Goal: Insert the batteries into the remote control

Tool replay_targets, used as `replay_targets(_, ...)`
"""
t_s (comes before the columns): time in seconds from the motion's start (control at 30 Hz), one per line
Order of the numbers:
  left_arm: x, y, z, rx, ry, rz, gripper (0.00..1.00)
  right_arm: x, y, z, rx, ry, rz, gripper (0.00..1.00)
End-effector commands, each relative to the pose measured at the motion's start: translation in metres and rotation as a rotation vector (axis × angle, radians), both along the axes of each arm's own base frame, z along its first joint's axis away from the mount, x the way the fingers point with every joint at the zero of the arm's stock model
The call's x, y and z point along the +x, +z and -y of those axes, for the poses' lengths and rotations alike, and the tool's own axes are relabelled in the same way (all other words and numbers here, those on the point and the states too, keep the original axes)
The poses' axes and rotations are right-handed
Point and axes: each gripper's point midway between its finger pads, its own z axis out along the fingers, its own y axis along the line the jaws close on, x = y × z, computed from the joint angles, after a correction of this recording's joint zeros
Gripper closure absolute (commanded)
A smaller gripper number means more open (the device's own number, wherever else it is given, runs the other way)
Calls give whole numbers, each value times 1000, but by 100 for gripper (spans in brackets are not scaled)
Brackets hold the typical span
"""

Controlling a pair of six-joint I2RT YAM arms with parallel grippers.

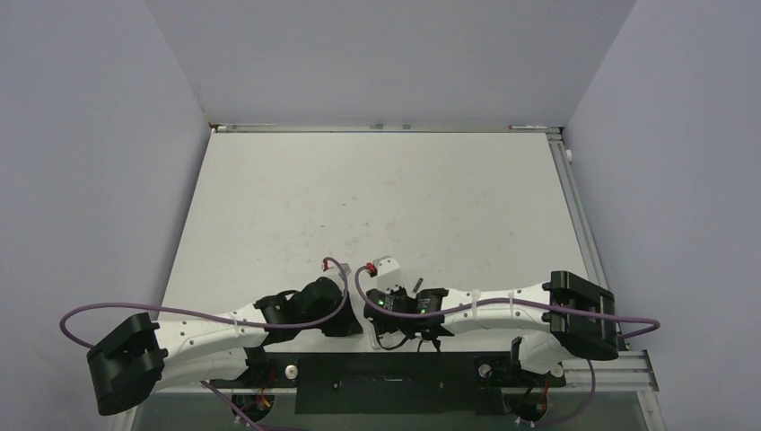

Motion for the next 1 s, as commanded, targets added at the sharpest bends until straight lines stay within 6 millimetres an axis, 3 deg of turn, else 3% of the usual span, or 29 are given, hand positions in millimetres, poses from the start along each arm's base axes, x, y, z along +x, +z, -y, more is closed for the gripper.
replay_targets(0.0,4,5,-7,6,32,29,100,-1,11,-9,48,-24,13,65)
replay_targets(0.97,6,3,-11,14,49,40,98,-18,-21,-18,3,8,-47,66)
